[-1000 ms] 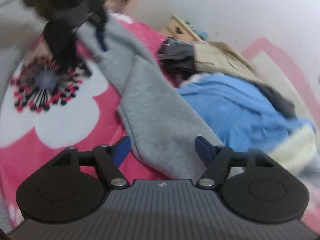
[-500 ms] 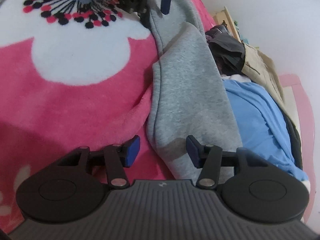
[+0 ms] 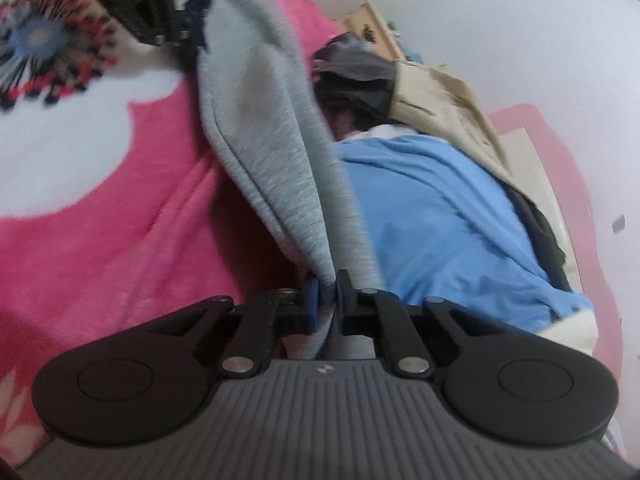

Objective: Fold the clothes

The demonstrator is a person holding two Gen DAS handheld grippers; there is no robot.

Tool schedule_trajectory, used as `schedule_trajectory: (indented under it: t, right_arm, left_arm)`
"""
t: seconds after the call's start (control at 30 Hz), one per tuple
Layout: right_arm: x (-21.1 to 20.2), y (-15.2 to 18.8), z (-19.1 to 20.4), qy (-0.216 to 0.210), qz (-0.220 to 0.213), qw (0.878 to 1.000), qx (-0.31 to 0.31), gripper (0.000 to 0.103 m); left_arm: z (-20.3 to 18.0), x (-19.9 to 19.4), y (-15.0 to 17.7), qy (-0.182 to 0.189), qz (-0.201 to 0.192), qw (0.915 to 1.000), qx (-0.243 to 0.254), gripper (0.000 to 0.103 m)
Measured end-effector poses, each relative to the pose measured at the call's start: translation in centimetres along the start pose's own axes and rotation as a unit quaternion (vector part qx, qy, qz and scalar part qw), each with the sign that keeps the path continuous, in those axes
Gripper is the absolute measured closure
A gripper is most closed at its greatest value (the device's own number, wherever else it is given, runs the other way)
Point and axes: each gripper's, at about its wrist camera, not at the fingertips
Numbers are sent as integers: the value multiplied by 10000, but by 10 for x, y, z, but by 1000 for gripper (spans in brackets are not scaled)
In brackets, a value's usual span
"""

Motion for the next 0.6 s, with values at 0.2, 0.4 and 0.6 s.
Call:
schedule_trajectory:
  t: [0.2, 0.4, 0.6]
  right_arm:
    - [-43, 6, -32, -680, -304, 9964, 408, 97]
    - [-80, 16, -25, -1780, -390, 9833, -34, 97]
    - [-73, 20, 30, -2766, 31, 9581, -741, 95]
  left_arm:
    - [-1, -60, 14, 540, -353, 9961, 598, 99]
    - [-16, -83, 38, 992, -222, 9831, 1522, 99]
    - [-39, -56, 65, 1163, 352, 9699, 2110, 95]
Point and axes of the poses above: each gripper's, at about its wrist camera, not at the fingertips, and x roughly the way its jaws point, z to its left, y to its underside, and after that the axes turned 5 degrees about -x, right-handed
